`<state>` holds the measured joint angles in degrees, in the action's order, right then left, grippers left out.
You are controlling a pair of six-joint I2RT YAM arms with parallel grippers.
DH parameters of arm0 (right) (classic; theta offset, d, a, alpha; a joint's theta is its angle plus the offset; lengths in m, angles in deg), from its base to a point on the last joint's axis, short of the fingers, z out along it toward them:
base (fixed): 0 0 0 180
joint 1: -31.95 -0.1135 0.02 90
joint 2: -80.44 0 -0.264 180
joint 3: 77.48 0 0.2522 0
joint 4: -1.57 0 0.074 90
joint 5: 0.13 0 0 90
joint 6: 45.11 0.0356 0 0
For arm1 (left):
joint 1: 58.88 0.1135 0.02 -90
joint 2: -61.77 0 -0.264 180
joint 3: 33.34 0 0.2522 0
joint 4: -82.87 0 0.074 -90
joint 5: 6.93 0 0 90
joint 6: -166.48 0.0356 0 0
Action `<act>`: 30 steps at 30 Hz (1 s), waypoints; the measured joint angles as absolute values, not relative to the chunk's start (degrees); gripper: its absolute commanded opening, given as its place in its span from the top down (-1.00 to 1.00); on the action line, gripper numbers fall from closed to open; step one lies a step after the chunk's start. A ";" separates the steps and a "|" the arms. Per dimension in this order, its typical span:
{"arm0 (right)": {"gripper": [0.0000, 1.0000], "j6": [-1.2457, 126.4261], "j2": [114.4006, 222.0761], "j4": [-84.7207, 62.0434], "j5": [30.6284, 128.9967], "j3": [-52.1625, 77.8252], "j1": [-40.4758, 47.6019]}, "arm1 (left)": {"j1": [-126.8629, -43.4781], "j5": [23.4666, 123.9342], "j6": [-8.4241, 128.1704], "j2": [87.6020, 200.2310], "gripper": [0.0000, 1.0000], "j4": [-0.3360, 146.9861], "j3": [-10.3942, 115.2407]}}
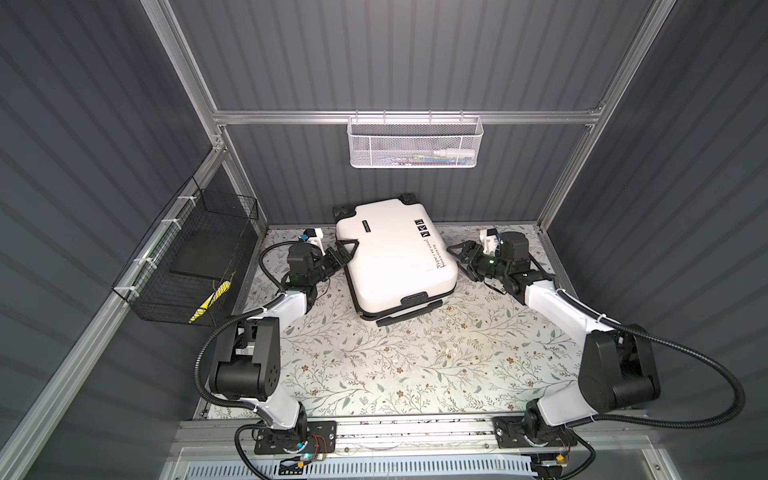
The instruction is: Pack the luggage
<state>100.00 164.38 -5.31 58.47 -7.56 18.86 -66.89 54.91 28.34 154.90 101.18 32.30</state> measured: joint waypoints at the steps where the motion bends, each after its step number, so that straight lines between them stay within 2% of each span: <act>1: -0.46 100.18 162.43 -5.03 59.12 -9.40 18.32 | -67.63 55.63 28.47 154.90 -0.99 101.14 32.23; 12: -0.50 101.01 146.59 -7.85 60.98 -22.31 15.74 | -74.45 58.82 30.39 150.46 -0.99 99.30 30.51; 17: -0.51 100.07 141.15 -10.63 59.65 -23.91 21.14 | -75.20 61.31 34.63 142.33 -1.00 90.97 29.81; 21: -0.51 99.57 139.35 -11.76 58.29 -24.00 27.72 | -69.32 63.21 35.62 140.32 -0.98 87.28 29.87; 24: -0.49 99.17 140.60 -13.12 57.62 -23.54 31.43 | -65.36 64.85 36.38 142.92 -0.81 83.67 30.09; 27: -0.46 98.54 143.42 -14.43 57.22 -21.96 33.18 | -64.36 65.71 38.37 147.70 -0.44 79.69 31.84; 30: -0.39 97.88 147.00 -15.28 57.24 -19.52 33.99 | -64.47 65.44 40.93 153.12 0.07 76.26 35.14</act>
<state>97.88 147.00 -15.28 57.24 -19.52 33.99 -64.47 65.44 40.93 153.12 76.26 35.14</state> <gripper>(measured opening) 0.717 0.599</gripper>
